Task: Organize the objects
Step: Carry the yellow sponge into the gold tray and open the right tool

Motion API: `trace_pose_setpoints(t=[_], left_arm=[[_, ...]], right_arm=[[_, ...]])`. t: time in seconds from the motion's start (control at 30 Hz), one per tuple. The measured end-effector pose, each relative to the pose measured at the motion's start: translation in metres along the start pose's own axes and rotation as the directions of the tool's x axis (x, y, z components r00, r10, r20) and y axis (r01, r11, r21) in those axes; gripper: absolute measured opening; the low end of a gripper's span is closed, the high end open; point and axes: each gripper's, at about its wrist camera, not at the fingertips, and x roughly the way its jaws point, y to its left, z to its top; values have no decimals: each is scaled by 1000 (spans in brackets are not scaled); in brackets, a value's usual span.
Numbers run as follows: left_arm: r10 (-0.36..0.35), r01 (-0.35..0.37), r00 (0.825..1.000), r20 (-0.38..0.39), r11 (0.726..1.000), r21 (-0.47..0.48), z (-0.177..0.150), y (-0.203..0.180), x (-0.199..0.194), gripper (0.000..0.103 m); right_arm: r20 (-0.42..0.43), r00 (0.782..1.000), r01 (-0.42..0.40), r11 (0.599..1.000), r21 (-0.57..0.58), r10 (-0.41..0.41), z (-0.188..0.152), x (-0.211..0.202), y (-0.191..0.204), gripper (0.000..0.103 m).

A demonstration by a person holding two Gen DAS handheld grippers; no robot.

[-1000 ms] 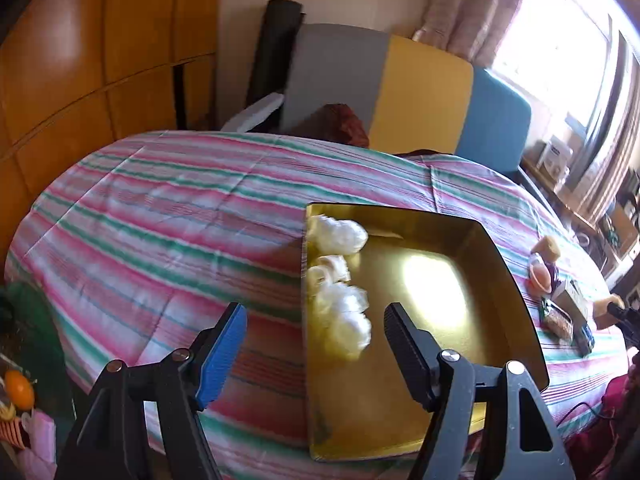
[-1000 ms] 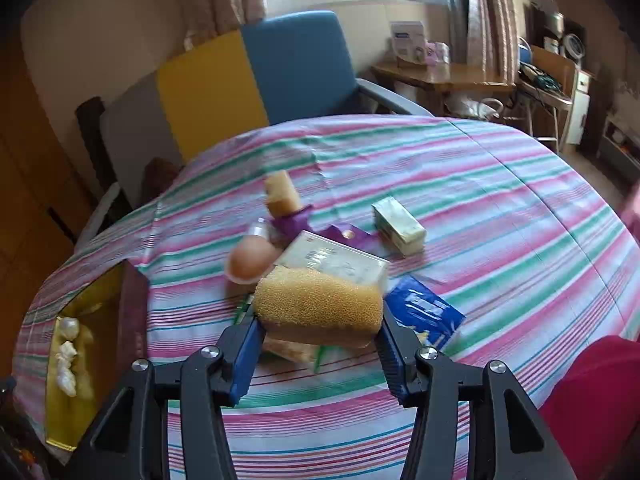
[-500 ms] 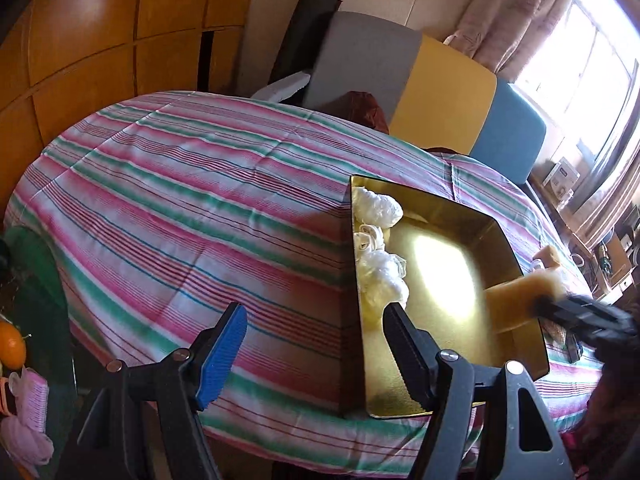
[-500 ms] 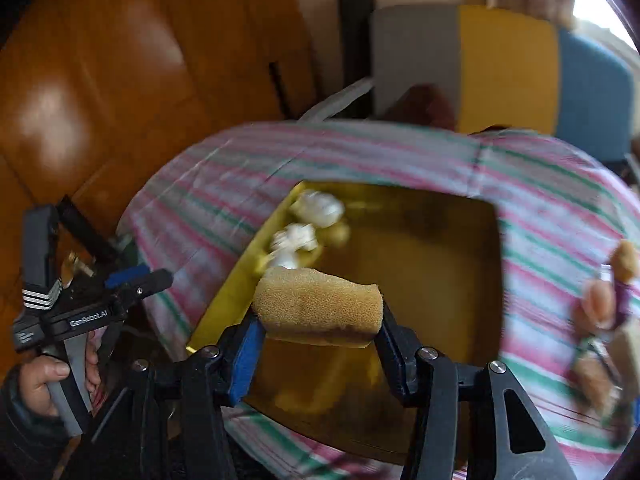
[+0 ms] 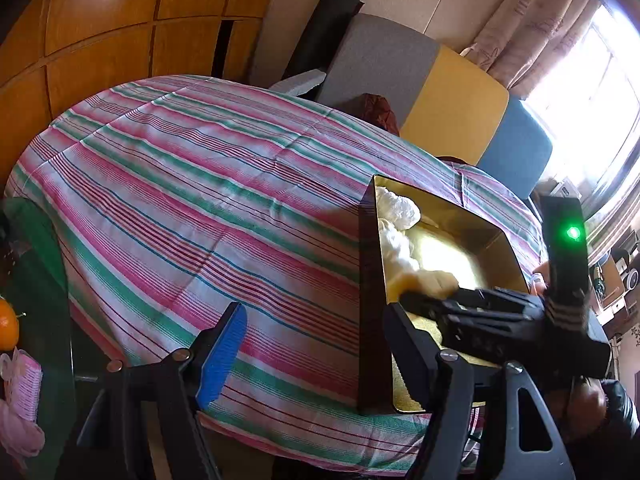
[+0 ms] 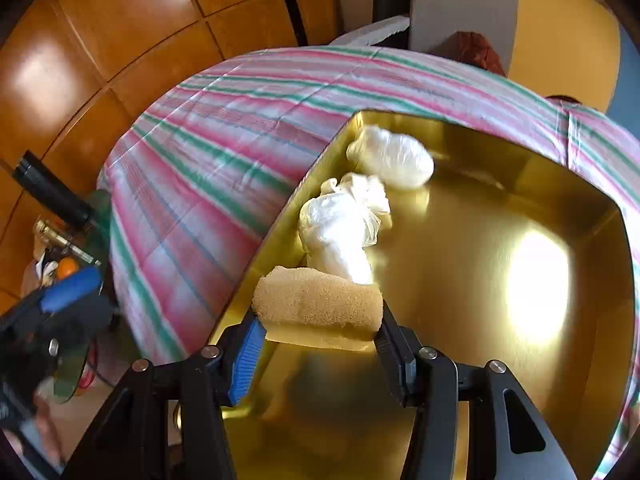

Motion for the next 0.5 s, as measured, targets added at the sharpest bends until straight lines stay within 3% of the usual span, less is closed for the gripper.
trace_pose_setpoints(t=[0.1, 0.17, 0.23, 0.3, 0.5], left_arm=[[3, -3, 1000, -1, 1000, -1, -1, 0, 1, 71], [4, -4, 1000, -1, 1000, 0, -1, -1, 0, 71], [8, -8, 1000, 4, 1000, 7, -1, -3, -1, 71], [13, -13, 1000, 11, 1000, 13, -1, -5, -3, 71], [27, -29, 999, 36, 998, 47, 0, -14, -11, 71]], right_arm=[[20, 1000, 18, 1000, -10, -18, 4, 3, 3, 56], [26, 1000, -11, 1000, -7, 11, 4, -2, 2, 61], [37, 999, -31, 999, -6, 31, 3, -7, 2, 82], [57, 998, -33, 999, -14, 33, 1, -13, 3, 88], [117, 993, -9, 1000, -14, 11, -8, -42, 0, 91]])
